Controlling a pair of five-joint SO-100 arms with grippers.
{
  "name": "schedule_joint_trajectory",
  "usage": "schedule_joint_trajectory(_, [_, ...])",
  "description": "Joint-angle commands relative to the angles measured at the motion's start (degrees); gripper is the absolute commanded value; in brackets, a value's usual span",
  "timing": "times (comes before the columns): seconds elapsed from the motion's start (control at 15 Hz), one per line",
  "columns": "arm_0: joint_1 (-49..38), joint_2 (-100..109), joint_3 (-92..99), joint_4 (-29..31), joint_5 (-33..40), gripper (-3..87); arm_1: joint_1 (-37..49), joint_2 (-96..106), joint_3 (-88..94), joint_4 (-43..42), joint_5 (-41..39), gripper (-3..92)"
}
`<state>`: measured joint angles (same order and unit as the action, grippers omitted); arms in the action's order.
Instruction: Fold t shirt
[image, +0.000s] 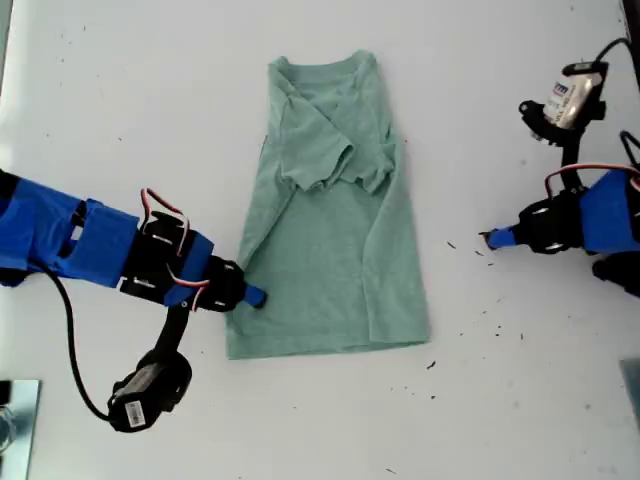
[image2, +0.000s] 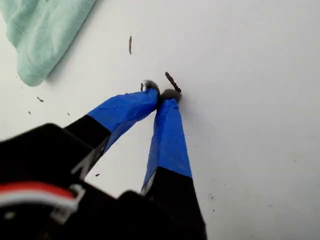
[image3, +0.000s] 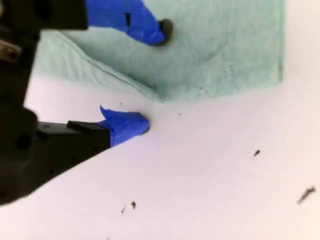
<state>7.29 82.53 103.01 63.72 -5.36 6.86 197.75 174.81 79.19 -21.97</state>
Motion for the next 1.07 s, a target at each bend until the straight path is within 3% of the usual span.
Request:
schedule_joint_trajectory(0.0, [-1.67, 1.41, 1.32, -0.09, -2.55, 0.1, -0.62, 0.44, 2.2, -0.26, -0.44, 2.5])
schedule_joint_trajectory(0.27, [-2.55, 21.18, 2.55, 10.9, -5.71, -0.1, -0.26, 0.53, 2.29, -0.26, -0.7, 2.5])
schedule_joint_trajectory(0.67, [-3.25, 14.77, -10.2, 9.93, -1.67, -0.1, -0.26, 0.62, 2.29, -0.26, -0.7, 2.5])
schedule_joint_trajectory(0.87, [-2.9, -11.78, -47.37, 11.07, 4.75, -0.1, -0.26, 0.62, 2.29, -0.26, -0.44, 2.5])
schedule_joint_trajectory(1.0, [-4.57, -21.71, -53.88, 3.34, 6.77, -0.2, -0.53, 0.62, 2.29, -0.26, -0.09, 2.5])
